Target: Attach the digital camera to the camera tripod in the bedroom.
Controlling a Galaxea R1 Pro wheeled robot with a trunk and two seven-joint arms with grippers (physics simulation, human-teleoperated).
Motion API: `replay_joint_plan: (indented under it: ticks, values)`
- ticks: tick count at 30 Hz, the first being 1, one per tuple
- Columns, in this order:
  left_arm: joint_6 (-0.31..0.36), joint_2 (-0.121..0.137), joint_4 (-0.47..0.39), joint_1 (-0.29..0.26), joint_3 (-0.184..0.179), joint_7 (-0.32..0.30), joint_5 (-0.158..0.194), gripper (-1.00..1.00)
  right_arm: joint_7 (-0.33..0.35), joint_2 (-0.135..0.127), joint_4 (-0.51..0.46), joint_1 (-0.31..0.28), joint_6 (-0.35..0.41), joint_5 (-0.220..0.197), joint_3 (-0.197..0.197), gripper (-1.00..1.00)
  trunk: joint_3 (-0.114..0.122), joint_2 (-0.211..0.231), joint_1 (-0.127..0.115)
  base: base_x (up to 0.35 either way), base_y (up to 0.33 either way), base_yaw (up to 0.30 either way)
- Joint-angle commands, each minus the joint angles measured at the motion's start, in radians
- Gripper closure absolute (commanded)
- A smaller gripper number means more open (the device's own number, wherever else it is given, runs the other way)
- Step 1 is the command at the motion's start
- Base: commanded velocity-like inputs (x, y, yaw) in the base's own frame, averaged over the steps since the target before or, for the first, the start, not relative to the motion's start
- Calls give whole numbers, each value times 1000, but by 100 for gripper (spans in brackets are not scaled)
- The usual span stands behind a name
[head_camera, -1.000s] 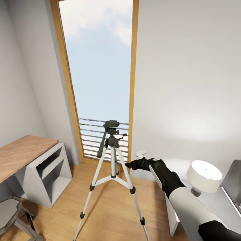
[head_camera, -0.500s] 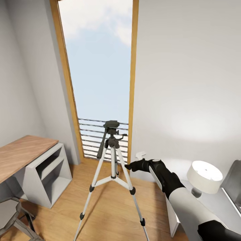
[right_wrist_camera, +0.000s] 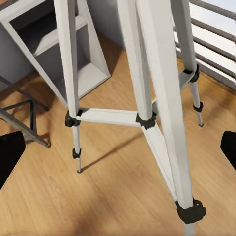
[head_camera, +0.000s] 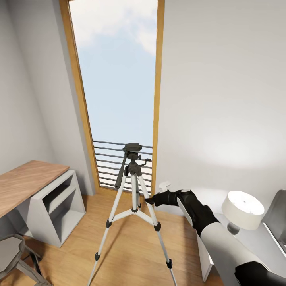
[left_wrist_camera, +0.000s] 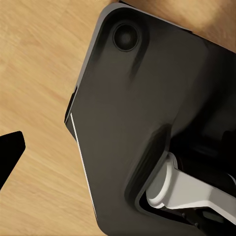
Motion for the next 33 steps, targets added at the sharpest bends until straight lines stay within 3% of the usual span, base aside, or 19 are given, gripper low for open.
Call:
replay_joint_plan:
  ticks: [1, 18, 33]
  values:
    - [-2, 0, -1, 1, 1, 0, 4, -100, 10, 0, -1, 0, 5, 2, 0, -100, 0, -1, 0, 0, 0, 0]
    - [-2, 0, -1, 1, 0, 0, 4, -100, 36, 1, 9, -1, -2, 5, 0, -100, 0, -1, 0, 3, 0, 0]
    - [-2, 0, -1, 1, 0, 0, 3, -100, 36, 2, 30, 0, -6, 5, 1, -100, 0, -1, 0, 181, 0, 0]
